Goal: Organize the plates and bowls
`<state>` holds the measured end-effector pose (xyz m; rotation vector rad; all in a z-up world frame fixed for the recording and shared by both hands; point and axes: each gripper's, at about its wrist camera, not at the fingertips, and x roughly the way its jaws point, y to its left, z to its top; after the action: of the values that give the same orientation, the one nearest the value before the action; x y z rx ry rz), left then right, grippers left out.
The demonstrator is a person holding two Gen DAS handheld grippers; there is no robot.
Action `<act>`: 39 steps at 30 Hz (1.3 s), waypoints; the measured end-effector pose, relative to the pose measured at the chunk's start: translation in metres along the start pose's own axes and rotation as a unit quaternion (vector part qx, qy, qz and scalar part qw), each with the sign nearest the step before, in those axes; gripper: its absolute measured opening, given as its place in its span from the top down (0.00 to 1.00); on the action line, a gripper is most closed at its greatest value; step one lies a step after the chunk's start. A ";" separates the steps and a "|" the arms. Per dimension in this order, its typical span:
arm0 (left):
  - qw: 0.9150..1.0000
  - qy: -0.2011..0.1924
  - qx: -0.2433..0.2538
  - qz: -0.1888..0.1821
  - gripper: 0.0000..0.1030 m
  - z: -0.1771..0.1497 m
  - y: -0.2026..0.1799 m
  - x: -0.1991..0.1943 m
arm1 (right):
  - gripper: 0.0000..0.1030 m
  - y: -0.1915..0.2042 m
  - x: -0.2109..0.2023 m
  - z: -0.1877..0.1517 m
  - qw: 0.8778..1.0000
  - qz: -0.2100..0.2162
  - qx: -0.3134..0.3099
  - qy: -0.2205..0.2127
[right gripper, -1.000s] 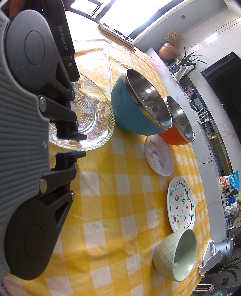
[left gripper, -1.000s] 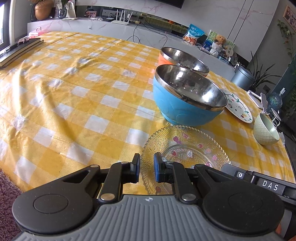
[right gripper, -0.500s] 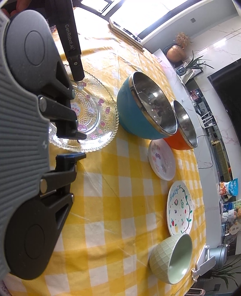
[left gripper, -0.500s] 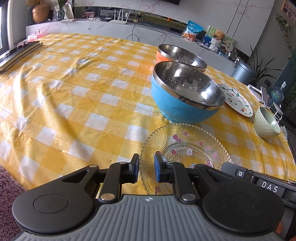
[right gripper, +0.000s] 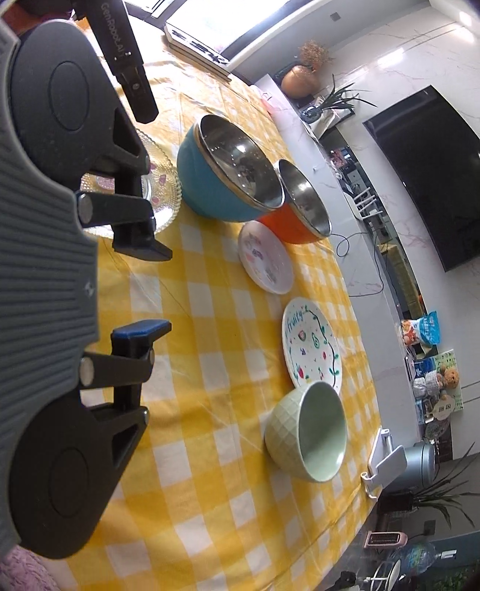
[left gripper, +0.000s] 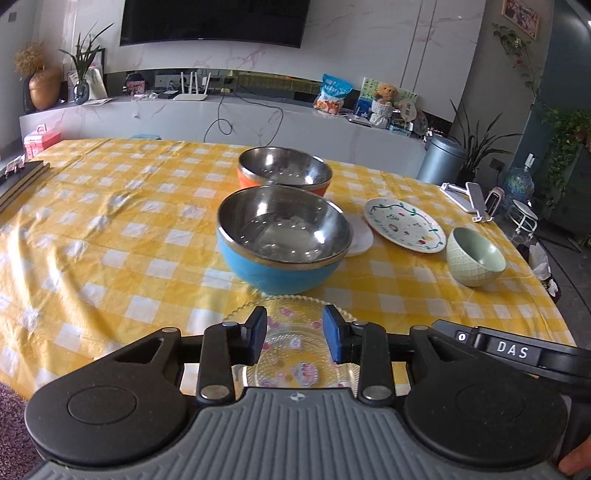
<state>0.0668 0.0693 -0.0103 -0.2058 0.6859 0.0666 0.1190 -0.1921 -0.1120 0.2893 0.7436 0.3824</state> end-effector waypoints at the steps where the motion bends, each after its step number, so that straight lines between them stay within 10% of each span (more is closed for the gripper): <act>1: 1.000 -0.001 0.008 -0.007 0.62 0.002 -0.007 0.001 | 0.67 0.000 -0.001 0.001 1.000 -0.003 0.001 -0.002; 16: 0.997 0.018 0.039 -0.059 0.62 0.054 -0.066 0.045 | 0.65 -0.019 -0.013 0.058 0.992 -0.046 -0.066 -0.100; 39: 0.991 0.116 0.006 -0.063 0.71 0.121 -0.084 0.166 | 0.79 -0.087 0.088 0.187 0.999 -0.027 -0.020 -0.014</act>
<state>0.2814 0.0114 -0.0104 -0.2480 0.9039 -0.0847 0.3296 -0.2534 -0.0670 0.2355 0.7150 0.3408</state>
